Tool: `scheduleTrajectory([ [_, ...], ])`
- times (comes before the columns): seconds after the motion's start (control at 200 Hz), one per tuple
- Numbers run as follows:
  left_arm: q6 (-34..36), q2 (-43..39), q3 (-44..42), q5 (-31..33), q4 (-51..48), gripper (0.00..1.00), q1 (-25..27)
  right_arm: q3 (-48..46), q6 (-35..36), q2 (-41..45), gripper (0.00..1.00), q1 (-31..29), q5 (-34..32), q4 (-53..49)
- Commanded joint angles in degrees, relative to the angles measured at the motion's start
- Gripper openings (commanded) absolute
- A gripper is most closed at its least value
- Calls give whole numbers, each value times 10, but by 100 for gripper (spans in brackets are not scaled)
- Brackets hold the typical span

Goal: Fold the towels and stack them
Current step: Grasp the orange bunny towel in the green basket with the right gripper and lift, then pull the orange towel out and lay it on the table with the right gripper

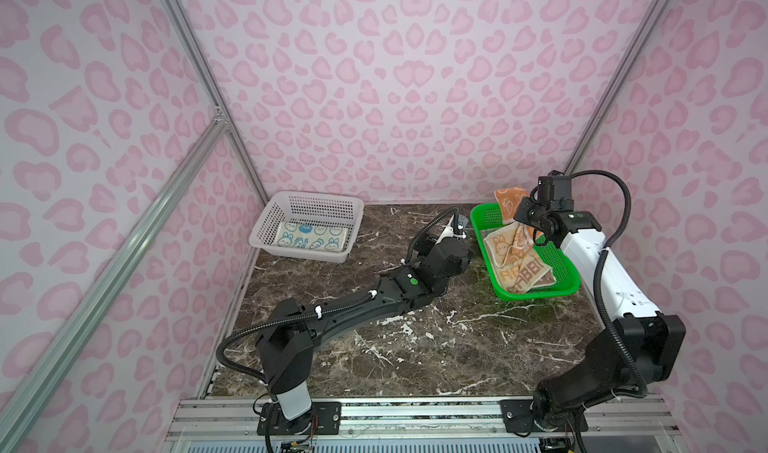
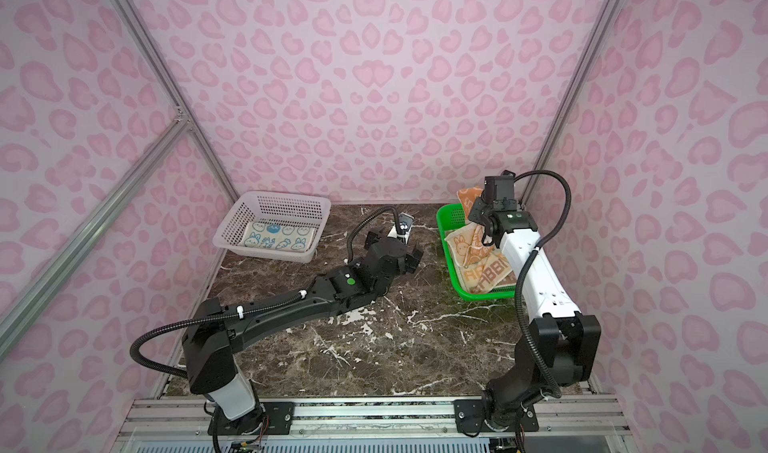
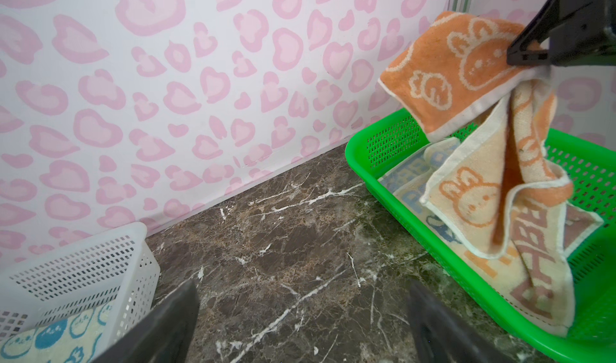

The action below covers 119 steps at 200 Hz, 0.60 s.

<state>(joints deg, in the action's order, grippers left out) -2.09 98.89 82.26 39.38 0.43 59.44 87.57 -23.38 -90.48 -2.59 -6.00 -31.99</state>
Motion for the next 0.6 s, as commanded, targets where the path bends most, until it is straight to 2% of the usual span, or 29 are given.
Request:
scheduleTrajectory([
  [0.0,-46,-18,-11,-9,-11,98,0,8,4,-21,1,5,5,-47],
  [0.13,-66,-33,-29,-14,-19,98,0,-15,-2,-15,0,1,53,-35],
  [0.305,-79,-66,-74,2,-10,98,0,-5,3,18,0,-49,55,-50],
  [0.44,-84,-102,-102,16,-21,98,0,9,2,59,0,-111,65,-61],
  [0.525,-101,-140,-130,37,-37,98,0,23,3,81,0,-161,102,-61],
  [0.59,-114,-176,-155,54,-50,98,0,14,1,98,0,-206,94,-39],
])
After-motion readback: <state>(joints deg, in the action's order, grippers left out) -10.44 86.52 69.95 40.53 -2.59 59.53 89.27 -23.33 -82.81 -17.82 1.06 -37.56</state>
